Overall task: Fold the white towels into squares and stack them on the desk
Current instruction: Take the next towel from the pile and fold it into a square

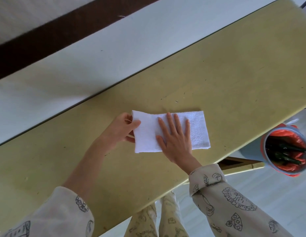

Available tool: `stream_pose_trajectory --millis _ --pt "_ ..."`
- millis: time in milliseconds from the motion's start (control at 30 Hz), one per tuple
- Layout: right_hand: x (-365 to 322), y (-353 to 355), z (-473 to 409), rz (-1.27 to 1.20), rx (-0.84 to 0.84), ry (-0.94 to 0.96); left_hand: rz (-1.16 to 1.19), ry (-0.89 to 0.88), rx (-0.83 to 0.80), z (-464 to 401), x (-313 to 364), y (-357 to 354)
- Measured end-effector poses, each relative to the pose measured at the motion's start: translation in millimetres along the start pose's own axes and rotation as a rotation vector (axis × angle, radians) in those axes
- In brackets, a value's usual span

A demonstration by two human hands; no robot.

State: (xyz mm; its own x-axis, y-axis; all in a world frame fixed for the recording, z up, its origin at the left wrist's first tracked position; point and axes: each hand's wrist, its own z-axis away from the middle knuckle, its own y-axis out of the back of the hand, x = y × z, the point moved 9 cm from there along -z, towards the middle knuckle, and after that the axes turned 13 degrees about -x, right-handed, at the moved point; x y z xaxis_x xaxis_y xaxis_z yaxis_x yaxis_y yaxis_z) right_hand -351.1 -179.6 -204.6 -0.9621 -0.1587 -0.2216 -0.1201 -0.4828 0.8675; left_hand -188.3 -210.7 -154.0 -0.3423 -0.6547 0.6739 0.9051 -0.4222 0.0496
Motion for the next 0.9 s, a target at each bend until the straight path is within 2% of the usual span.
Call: stream_pose_trajectory --millis 33,100,200,300,367,467,667,800,900 --pt "0.6 7.1 1.2 -0.093 0.019 0.031 -0.017 -0.029 0.003 1.4 7.9 -3.9" --pt "11.0 31.4 9.3 -0.441 0.092 0.066 -0.029 -0.073 0.036 3.9 22.7 -10.8" --pt "59.6 63.5 34.5 -0.934 0.286 -0.092 -0.04 -0.133 0.086 4.0 42.6 -25.8" --pt "105.4 54.7 48.9 -1.259 0.235 -0.314 -0.095 -0.153 0.106 -9.2 55.2 -53.1" --pt "122.8 42.8 50.8 -1.375 0.164 -0.391 -0.117 -0.149 0.101 -23.8 59.9 -74.8" --pt "132.4 31.9 48.3 -1.474 0.094 -0.395 -0.186 -0.14 0.08 -45.7 63.7 -109.3" --pt "139.9 23.5 44.6 -1.506 0.005 -0.386 -0.291 -0.115 0.039 -65.5 65.5 -156.1" --pt "140.3 22.1 43.5 -1.385 -0.024 -0.399 -0.306 -0.101 -0.048 -70.2 61.0 -169.0" --pt "140.6 24.8 45.0 -1.363 -0.019 -0.409 -0.34 -0.201 0.099 -62.4 64.9 -149.0"
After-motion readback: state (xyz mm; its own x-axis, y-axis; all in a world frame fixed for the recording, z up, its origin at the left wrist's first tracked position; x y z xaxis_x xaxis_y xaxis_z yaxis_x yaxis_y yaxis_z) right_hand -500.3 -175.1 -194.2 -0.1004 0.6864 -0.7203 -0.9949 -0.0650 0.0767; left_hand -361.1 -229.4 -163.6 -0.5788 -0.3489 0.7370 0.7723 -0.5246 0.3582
